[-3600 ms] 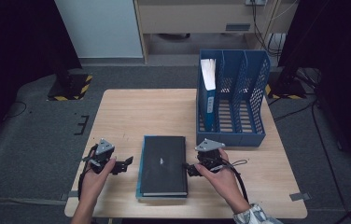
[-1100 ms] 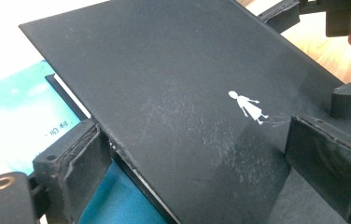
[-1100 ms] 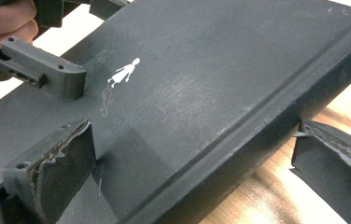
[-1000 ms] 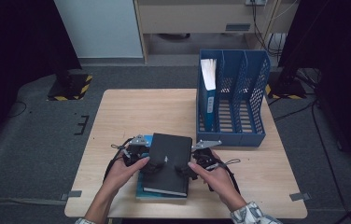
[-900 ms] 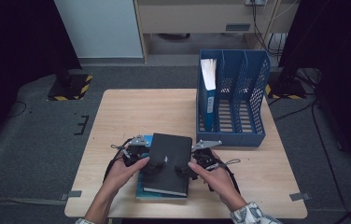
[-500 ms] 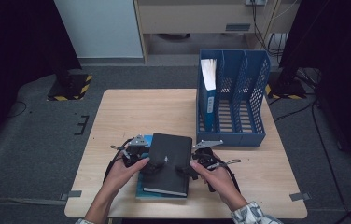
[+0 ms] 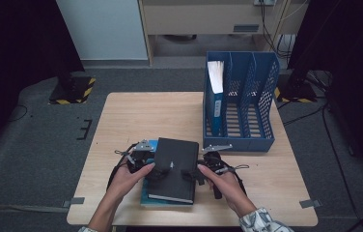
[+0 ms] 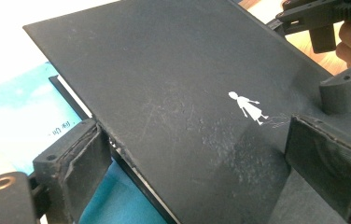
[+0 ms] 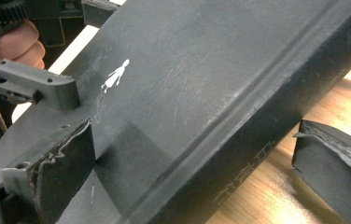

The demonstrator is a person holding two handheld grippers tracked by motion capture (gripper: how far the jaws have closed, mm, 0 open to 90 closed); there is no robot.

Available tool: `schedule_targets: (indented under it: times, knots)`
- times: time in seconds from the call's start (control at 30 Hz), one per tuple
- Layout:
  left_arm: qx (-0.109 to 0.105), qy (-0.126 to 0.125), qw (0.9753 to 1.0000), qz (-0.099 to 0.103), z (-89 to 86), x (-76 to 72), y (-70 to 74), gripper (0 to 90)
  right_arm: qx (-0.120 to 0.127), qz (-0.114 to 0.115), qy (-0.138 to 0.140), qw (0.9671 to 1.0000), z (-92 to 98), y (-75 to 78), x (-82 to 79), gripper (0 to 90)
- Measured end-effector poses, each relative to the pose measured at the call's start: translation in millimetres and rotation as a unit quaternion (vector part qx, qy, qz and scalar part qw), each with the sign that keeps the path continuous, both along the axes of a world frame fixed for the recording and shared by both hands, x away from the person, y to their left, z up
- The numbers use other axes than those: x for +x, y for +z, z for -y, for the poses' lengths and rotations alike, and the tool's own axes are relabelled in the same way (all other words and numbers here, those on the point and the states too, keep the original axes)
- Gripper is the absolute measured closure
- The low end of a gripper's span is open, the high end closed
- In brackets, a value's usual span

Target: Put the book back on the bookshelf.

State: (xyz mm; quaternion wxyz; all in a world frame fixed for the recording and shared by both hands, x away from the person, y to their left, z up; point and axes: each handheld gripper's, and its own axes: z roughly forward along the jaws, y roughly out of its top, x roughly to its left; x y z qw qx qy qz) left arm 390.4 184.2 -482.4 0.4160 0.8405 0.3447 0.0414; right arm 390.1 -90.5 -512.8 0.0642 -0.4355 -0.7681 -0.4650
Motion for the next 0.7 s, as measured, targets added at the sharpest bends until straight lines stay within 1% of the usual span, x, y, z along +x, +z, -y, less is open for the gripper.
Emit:
schedule_targets:
  times: [0.2,0.33,0.4,0.53,0.6,0.7]
  knots:
    - [-0.003,-0.001,1.0,-0.003,0.0,0.8,-0.8,6.6,0.019,-0.021,-0.002,0.9996,0.8,-4.7,4.5,0.0]
    - [-0.002,-0.002,1.0,-0.003,-0.3,0.9,-0.9,6.6,0.047,-0.039,0.007,0.9981,-1.7,-11.3,10.0,0.0]
    - [-0.003,-0.001,1.0,-0.003,-0.2,0.8,-0.7,6.6,0.044,-0.046,0.011,0.9979,-3.0,-10.6,12.3,0.0]
    - [-0.003,-0.002,1.0,-0.002,-0.2,0.8,-0.6,6.6,0.046,-0.044,0.016,0.9979,-2.8,-10.9,13.3,0.1]
    - [-0.003,-0.002,1.0,0.001,-0.4,0.8,0.2,6.7,0.041,-0.042,0.018,0.9981,-3.1,-9.6,13.6,0.2]
    - [-0.006,0.0,1.0,0.005,-1.8,0.7,1.8,7.0,0.036,-0.03,0.018,0.9987,-4.0,-6.1,13.1,0.4]
